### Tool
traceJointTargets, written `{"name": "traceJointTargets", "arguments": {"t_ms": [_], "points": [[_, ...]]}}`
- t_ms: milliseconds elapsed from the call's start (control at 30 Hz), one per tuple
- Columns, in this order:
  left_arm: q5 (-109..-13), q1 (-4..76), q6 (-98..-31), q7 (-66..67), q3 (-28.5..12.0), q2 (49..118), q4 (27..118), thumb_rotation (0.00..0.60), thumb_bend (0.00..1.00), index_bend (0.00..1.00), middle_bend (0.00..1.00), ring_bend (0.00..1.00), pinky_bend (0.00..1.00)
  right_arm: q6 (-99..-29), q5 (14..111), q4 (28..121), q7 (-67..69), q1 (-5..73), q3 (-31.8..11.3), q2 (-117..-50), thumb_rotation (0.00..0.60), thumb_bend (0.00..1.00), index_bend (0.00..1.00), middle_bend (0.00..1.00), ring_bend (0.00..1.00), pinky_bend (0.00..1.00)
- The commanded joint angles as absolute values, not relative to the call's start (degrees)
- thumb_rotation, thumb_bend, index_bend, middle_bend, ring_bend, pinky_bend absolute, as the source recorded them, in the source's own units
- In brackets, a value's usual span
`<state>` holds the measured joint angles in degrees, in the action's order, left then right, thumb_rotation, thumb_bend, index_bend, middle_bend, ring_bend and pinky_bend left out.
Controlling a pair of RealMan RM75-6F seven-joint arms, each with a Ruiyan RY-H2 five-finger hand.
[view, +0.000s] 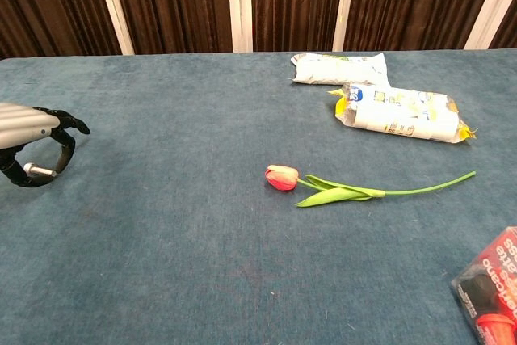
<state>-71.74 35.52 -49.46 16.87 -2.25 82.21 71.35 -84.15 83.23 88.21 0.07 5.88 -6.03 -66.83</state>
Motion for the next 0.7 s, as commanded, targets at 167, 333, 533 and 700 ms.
{"name": "traceJointTargets", "arguments": {"t_ms": [167, 333, 533, 700], "points": [[-71.62, 35.47, -49.56, 16.93, -2.27, 81.76, 71.89, 0.600, 0.53, 0.56, 0.09, 0.05, 0.08, -83.98, 83.01, 88.26, -0.10, 5.91, -6.06, -66.86, 0.600, 0.19, 0.10, 0.10, 0.10, 0.03], [-71.71, 35.31, -49.90, 16.17, -2.42, 81.54, 71.92, 0.600, 0.53, 0.56, 0.09, 0.05, 0.08, -84.10, 82.99, 88.38, 0.02, 5.85, -6.11, -66.75, 0.600, 0.19, 0.10, 0.10, 0.10, 0.03], [-72.51, 35.01, -50.83, 14.44, -2.63, 80.77, 72.44, 0.600, 0.53, 0.56, 0.09, 0.05, 0.08, -83.97, 82.86, 88.34, 0.04, 5.88, -6.12, -66.77, 0.600, 0.19, 0.10, 0.10, 0.10, 0.03], [-72.86, 34.64, -51.19, 12.96, -2.64, 79.77, 72.83, 0.600, 0.53, 0.56, 0.09, 0.05, 0.08, -83.99, 82.81, 88.33, -0.05, 5.88, -6.14, -66.83, 0.600, 0.19, 0.10, 0.10, 0.10, 0.03]]}}
